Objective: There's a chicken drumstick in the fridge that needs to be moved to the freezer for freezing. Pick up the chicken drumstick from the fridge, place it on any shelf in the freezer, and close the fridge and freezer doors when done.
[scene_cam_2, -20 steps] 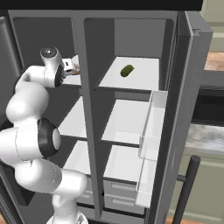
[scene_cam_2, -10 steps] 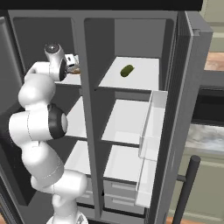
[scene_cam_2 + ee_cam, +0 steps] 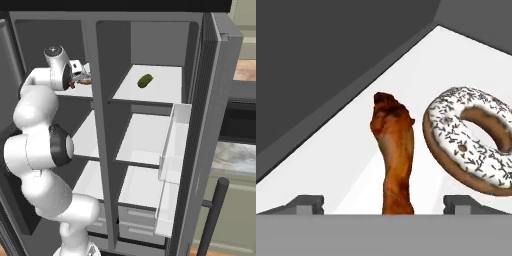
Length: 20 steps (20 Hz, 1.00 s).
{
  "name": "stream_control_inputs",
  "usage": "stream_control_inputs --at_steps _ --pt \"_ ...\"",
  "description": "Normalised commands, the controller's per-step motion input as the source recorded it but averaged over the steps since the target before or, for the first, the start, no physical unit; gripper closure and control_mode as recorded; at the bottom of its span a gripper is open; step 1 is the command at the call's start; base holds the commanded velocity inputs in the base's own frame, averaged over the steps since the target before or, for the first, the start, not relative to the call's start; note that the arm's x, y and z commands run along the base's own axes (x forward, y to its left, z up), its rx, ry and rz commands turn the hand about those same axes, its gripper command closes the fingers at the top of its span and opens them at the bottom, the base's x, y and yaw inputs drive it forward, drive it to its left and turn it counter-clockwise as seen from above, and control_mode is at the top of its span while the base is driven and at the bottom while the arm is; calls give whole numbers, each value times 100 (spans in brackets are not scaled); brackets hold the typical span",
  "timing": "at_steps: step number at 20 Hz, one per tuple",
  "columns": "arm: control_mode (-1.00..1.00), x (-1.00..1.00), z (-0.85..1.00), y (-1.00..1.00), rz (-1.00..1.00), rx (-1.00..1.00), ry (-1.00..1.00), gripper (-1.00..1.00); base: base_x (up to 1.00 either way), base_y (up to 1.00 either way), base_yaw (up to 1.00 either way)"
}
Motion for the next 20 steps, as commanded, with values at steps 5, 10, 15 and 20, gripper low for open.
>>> stream_control_inputs --at_steps 5,10,15,20 --pt "-100 -98 -14 -43 -2 1 -2 -100 0 0 0" --pt "-100 -100 9 -64 0 6 -2 -100 0 0 0" --pt "-100 -100 18 -41 -6 0 0 -100 0 0 0" --pt "-100 -97 18 -63 -24 0 0 -100 0 0 0"
